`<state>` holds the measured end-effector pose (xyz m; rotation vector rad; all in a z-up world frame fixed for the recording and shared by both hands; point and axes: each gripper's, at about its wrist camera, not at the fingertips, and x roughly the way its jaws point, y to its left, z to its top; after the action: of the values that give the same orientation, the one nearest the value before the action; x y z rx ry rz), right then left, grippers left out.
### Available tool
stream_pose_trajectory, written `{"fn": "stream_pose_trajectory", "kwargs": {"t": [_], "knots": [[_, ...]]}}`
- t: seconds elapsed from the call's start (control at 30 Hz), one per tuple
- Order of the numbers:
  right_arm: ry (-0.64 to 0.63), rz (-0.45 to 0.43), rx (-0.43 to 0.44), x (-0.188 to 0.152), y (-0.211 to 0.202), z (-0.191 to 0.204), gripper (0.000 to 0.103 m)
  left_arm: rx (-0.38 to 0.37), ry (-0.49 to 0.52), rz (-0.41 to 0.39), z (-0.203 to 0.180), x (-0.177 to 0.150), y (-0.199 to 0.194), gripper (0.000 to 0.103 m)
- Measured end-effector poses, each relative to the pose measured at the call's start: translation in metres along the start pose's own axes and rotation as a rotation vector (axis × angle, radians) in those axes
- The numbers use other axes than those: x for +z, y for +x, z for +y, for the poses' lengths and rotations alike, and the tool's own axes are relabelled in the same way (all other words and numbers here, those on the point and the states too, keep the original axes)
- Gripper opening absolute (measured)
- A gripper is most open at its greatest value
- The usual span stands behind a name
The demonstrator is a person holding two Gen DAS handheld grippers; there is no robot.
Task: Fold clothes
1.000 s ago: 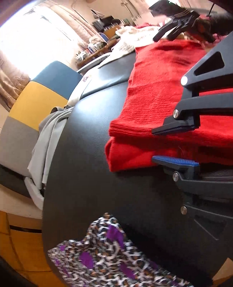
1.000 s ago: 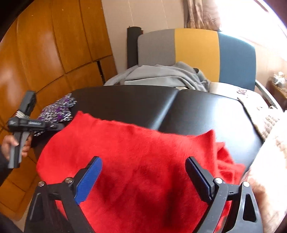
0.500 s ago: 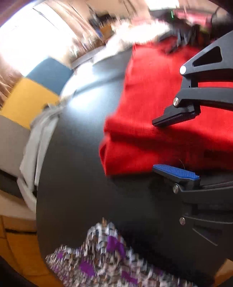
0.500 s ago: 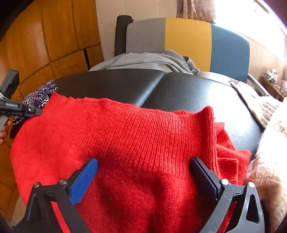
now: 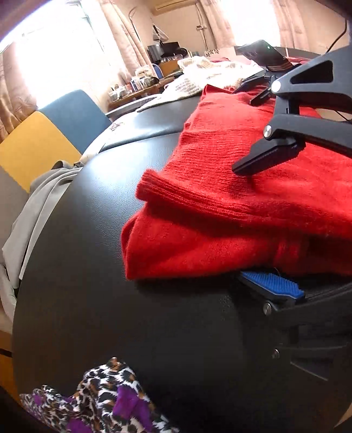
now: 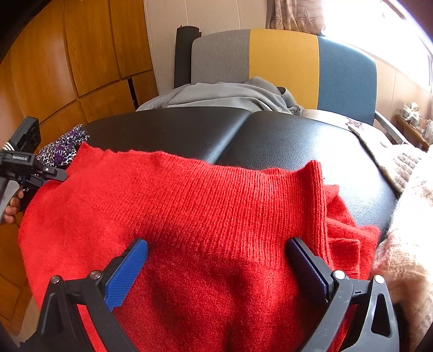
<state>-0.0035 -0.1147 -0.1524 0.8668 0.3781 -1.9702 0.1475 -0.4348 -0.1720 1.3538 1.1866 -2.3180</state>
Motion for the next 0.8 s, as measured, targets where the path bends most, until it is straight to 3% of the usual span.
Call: {"fn": "stream_pose_trajectory", "kwargs": {"t": [0.07,0.13,0.23,0.33,0.43,0.5,0.57,0.67,0.8], "knots": [[0.001,-0.001,0.003,0.0,0.0,-0.001,0.103,0.037,0.059,-0.006,-0.008,0.0,0.003,0.067],[0.004,-0.003,0.008,0.0,0.0,-0.002,0.103,0.053,0.087,0.0,-0.009,0.001,0.004,0.043],[0.008,-0.001,0.013,0.0,0.0,-0.002,0.103,-0.054,-0.024,0.002,0.012,0.002,0.0,0.027],[0.009,0.025,0.041,0.006,-0.003,-0.004,0.102,-0.109,-0.113,-0.006,0.025,0.002,-0.004,0.022],[-0.012,0.042,0.125,0.019,-0.028,-0.013,0.074,-0.119,-0.123,-0.054,0.025,0.005,-0.022,0.021],[-0.033,0.064,0.178,0.025,-0.042,-0.021,0.07,-0.124,-0.121,-0.084,0.023,0.008,-0.037,0.02],[-0.091,0.108,0.218,0.027,-0.05,-0.022,0.058,-0.121,-0.107,-0.1,0.018,0.011,-0.053,0.02],[-0.178,0.149,0.259,0.029,-0.054,-0.014,0.053,-0.121,-0.071,-0.113,0.006,0.008,-0.078,0.02],[-0.318,0.273,0.186,0.016,-0.027,-0.003,0.043,-0.172,-0.045,-0.137,-0.022,0.01,-0.101,0.02]]}}
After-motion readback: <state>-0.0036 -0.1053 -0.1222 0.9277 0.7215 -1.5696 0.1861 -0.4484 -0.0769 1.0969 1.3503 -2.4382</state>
